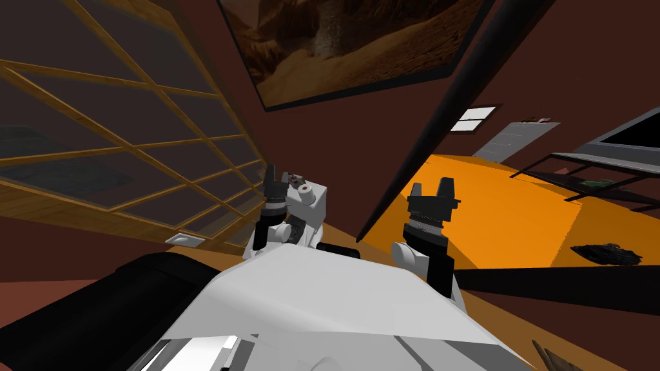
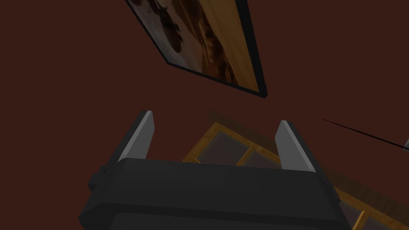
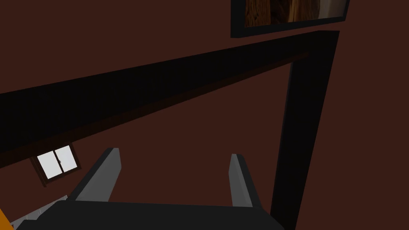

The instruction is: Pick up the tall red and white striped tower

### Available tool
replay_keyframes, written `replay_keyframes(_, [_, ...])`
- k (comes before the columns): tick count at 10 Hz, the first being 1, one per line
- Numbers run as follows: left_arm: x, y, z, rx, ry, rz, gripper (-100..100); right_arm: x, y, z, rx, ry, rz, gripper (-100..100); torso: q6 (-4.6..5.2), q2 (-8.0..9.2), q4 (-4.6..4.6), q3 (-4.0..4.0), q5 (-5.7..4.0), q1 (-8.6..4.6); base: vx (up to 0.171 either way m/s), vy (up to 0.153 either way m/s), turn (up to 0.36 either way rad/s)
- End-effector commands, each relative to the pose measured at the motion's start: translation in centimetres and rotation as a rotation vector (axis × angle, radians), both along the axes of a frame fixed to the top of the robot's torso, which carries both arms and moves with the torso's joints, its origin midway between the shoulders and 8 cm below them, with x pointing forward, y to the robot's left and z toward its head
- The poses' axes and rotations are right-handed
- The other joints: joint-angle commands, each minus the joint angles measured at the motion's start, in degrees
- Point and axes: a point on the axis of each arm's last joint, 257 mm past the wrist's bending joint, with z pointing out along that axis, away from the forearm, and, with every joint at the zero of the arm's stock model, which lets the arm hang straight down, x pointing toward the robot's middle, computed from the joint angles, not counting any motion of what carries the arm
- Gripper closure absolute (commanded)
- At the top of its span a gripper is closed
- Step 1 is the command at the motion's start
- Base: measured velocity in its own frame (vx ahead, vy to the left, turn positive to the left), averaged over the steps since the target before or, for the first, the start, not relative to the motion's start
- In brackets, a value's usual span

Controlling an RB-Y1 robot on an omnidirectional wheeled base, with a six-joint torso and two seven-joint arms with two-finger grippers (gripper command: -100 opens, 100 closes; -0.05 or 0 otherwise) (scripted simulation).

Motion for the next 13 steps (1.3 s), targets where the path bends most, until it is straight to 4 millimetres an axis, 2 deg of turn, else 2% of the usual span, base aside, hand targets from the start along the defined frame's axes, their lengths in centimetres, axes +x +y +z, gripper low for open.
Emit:
replay_keyframes(1, [0.4, -0.2, -0.9, 0.041, 0.035, 0.006, -100, 0.0, 0.0, 0.0, 0.000, 0.000, 0.000, 0, 0.00, 0.00, 0.00, 0.00, 0.00, 0.00, -0.035, 0.025, -0.067])
replay_keyframes(5, [2.3, -0.5, -5.9, 0.201, 0.207, 0.060, -100, 0.0, 0.0, 0.0, 0.000, 0.000, 0.000, 0, 0.00, 0.28, 0.06, 0.16, 0.02, 0.08, -0.092, 0.043, -0.086])
replay_keyframes(13, [2.3, -0.5, -5.9, 0.201, 0.207, 0.060, -100, 0.0, 0.0, 0.0, 0.000, 0.000, 0.000, 0, -0.01, -0.14, -0.03, -0.08, -0.03, -0.12, -0.006, 0.002, -0.003])
